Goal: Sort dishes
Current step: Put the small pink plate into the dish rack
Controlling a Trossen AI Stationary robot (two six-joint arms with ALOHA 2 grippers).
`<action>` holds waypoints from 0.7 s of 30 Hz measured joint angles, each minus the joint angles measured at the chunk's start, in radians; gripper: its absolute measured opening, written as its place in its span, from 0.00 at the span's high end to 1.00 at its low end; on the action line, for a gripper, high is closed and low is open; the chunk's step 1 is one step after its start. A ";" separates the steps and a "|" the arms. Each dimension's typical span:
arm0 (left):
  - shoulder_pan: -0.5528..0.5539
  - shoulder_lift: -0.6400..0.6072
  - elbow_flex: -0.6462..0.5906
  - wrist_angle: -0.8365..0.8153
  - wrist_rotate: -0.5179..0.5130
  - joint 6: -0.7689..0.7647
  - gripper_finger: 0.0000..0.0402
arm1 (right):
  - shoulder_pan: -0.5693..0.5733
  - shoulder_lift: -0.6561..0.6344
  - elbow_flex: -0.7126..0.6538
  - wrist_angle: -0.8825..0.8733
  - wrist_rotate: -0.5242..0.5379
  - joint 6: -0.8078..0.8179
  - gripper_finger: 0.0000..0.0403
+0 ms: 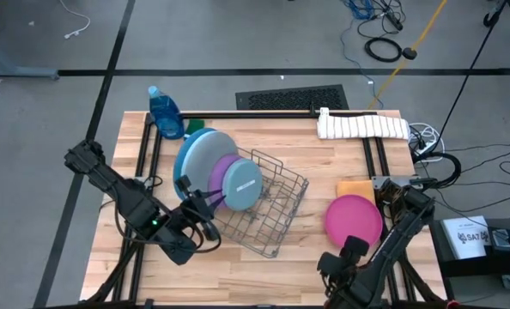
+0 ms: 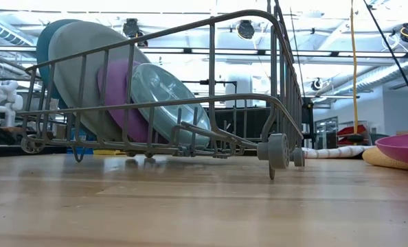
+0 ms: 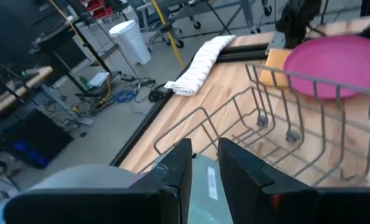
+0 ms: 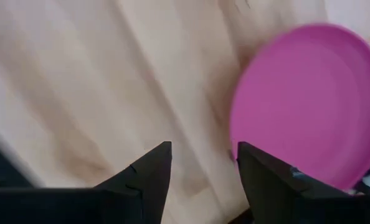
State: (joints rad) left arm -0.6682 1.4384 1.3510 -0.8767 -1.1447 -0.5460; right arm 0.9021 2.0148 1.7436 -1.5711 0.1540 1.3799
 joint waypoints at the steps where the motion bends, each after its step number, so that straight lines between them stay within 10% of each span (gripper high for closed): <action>1: 0.000 0.000 -0.006 -0.001 0.000 0.013 0.80 | 0.000 0.000 -0.028 0.000 -0.002 0.006 0.56; 21: 0.000 -0.007 -0.017 0.009 -0.016 0.055 0.80 | -0.019 0.001 -0.258 0.176 -0.089 0.022 0.51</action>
State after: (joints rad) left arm -0.6682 1.4311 1.3342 -0.8680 -1.1603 -0.4908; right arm 0.8829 2.0155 1.4852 -1.3949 0.0646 1.4021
